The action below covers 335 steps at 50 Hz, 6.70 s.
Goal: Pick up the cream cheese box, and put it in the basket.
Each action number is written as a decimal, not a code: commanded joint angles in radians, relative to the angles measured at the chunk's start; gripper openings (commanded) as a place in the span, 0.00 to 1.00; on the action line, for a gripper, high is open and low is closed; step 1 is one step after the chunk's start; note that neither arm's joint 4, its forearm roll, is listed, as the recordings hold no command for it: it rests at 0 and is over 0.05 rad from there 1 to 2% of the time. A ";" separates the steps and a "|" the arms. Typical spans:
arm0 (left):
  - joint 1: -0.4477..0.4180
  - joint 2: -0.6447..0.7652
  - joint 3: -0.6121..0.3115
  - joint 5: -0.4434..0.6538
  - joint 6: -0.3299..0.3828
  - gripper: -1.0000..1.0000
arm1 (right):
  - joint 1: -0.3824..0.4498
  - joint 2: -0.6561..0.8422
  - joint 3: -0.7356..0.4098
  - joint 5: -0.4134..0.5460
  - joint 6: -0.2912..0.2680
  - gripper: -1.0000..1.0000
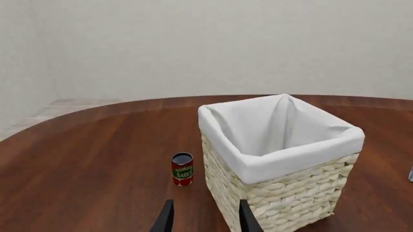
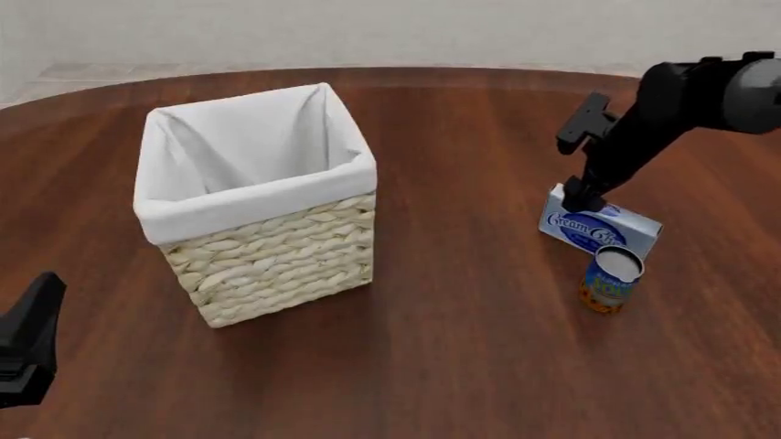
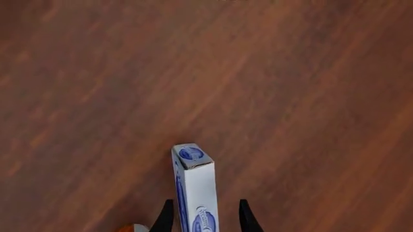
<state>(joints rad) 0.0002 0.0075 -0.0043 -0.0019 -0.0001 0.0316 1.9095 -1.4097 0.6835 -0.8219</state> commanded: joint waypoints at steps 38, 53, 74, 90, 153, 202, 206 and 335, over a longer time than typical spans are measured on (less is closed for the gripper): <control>0.000 0.000 0.000 0.000 0.000 1.00 | 0.057 0.075 -0.004 -0.032 0.096 1.00; 0.000 0.000 0.000 0.000 0.000 1.00 | 0.022 0.090 0.007 -0.065 0.041 1.00; 0.000 0.000 0.000 0.000 0.000 1.00 | 0.050 0.052 0.013 -0.096 0.061 0.00; 0.000 0.000 0.000 0.000 0.000 1.00 | 0.015 -0.068 0.061 -0.171 -0.006 0.00; 0.000 0.000 0.000 0.000 0.000 1.00 | 0.348 -0.886 0.420 -0.658 0.857 0.00; 0.000 0.000 0.000 0.000 0.000 1.00 | 0.641 -0.654 0.227 -0.892 0.946 0.00; 0.000 0.000 0.000 0.000 0.000 1.00 | 0.659 -0.627 0.206 -0.897 0.948 0.00; 0.000 0.000 0.000 0.000 0.000 1.00 | 0.938 0.117 -0.171 -1.201 0.588 0.00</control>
<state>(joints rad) 0.0002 0.0075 -0.0043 -0.0019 -0.0003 0.9667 2.0098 -1.5727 -0.4962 -0.2149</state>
